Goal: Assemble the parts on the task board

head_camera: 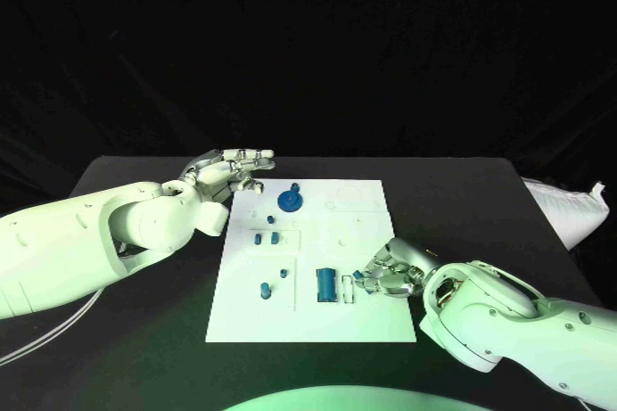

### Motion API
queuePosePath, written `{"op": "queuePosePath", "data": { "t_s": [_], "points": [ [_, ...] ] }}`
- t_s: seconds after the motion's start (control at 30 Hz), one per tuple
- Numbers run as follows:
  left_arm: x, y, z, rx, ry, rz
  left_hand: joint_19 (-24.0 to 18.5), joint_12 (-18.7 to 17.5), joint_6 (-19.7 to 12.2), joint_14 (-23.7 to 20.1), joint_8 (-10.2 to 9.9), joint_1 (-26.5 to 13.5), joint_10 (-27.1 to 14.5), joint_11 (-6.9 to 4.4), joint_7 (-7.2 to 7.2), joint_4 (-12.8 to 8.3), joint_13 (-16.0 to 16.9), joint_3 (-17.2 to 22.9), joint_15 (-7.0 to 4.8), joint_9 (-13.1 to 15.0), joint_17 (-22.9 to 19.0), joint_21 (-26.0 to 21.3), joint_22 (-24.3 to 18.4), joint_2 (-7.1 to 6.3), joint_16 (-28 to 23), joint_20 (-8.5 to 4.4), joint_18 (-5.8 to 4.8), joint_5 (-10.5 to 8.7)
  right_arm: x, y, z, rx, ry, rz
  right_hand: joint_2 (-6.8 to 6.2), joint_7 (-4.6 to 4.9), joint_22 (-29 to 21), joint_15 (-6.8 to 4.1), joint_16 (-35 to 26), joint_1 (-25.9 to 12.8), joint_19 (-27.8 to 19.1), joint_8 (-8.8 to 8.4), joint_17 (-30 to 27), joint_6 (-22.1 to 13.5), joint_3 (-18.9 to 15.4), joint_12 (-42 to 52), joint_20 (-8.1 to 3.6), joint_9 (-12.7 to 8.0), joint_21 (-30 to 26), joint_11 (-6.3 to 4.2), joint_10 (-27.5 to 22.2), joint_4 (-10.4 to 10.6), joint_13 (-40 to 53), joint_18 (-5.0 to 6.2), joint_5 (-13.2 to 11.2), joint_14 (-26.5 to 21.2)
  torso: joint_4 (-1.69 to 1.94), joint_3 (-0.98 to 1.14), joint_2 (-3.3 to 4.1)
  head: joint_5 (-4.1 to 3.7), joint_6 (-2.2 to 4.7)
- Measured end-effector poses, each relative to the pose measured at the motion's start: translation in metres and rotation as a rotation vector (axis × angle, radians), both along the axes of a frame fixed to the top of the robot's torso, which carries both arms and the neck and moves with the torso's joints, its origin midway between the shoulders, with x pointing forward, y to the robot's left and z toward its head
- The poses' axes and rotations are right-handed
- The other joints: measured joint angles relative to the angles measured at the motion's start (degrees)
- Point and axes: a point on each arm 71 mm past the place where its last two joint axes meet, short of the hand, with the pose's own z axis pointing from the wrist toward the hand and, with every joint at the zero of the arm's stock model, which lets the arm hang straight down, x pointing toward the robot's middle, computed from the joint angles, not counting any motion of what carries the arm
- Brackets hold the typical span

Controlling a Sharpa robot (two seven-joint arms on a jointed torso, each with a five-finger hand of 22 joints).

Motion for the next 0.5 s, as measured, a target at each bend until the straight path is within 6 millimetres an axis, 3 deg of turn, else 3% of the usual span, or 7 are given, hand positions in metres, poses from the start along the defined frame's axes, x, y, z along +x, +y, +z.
{"op": "queuePosePath", "data": {
  "t_s": [0.5],
  "points": [
    [-0.0004, -0.0006, 0.0002, 0.0, 0.0, -0.002, 0.0, 0.0, 0.0, 0.0, 0.0, 0.0, 0.0, 0.0, 0.0, 0.0, 0.0, 0.0, 0.0, 0.0, 0.0, 0.0, 0.0, 0.0, 0.0, 0.0, 0.0, 0.0, 0.0008, 0.0097, -0.0055, 0.013, 0.057, 0.008, -0.68, -0.53, 0.0, -0.42, 0.2, -2.3, 0.0, 0.7, 0.0, 1.1, -1.1, -1.1, 0.0, 0.9, 0.2, -0.11, -0.1, 1.9, 0.0, 0.0, 0.2, 0.0, 0.0, 0.03, 0.02, 0.2, -0.24]
  ]
}}
